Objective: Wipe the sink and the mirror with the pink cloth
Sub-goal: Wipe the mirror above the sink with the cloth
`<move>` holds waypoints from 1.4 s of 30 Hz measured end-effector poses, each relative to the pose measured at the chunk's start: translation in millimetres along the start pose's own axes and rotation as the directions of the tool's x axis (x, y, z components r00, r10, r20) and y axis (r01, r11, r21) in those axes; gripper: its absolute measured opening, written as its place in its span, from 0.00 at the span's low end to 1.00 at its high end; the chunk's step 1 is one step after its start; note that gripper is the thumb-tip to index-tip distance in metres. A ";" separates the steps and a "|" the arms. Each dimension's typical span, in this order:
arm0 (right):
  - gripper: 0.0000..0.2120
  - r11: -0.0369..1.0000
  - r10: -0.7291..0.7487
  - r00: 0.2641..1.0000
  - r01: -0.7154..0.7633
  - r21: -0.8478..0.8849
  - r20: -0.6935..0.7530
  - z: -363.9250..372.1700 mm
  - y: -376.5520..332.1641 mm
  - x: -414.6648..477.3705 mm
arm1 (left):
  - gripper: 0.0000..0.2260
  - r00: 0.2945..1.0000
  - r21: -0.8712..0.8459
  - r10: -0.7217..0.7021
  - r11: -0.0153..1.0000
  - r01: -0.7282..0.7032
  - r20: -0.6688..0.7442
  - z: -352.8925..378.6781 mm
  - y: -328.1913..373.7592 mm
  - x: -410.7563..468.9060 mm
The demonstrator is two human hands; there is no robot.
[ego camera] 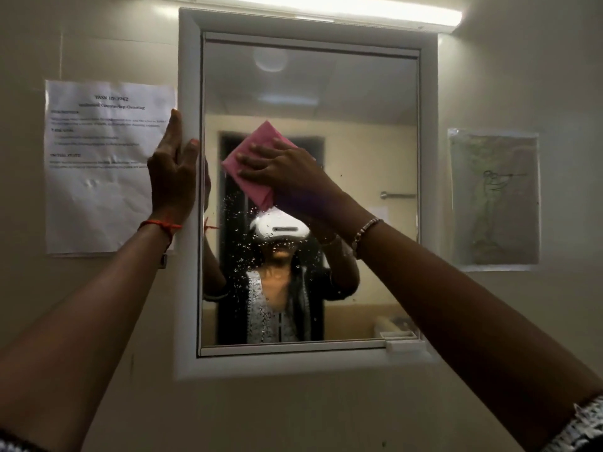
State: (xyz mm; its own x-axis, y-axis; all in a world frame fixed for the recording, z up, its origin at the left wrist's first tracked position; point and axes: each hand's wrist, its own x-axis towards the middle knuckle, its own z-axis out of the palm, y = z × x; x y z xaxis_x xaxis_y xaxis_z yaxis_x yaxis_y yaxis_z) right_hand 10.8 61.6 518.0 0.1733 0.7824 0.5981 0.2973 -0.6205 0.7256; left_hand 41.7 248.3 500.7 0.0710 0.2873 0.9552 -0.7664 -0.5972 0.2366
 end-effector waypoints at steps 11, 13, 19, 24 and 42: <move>0.18 0.977 0.212 0.961 -0.202 0.075 -0.176 -5.3 42.5 -92.9 | 0.22 0.999 0.139 0.040 0.989 -0.043 0.025 2.6 1.7 -5.4; 0.17 0.959 0.282 0.941 -0.276 0.060 -0.187 -6.2 49.5 -107.1 | 0.22 0.998 0.161 0.046 0.986 -0.051 0.036 2.9 0.4 -6.8; 0.17 0.797 0.598 0.729 -0.586 0.147 -0.335 -0.3 59.1 -146.0 | 0.22 1.000 0.121 0.008 0.993 -0.010 0.016 5.8 -2.3 -10.4; 0.12 0.498 0.857 0.391 -0.799 0.338 -0.337 4.3 24.5 -125.0 | 0.21 0.999 0.073 -0.038 0.997 0.038 0.002 5.8 -7.7 -13.5; 0.06 0.366 0.930 0.287 -0.671 0.645 -0.229 -8.8 -70.5 9.4 | 0.20 0.992 -0.101 -0.117 0.988 0.121 0.038 -3.3 -5.0 -26.4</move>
State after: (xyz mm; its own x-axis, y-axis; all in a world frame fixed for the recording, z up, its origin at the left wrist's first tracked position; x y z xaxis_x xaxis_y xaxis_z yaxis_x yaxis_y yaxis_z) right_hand -16.8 112.2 475.5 0.1118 -0.3644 0.9245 0.5982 -0.7183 -0.3554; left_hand 41.6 246.2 473.7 0.1847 0.3265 0.9270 -0.8127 -0.4796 0.3309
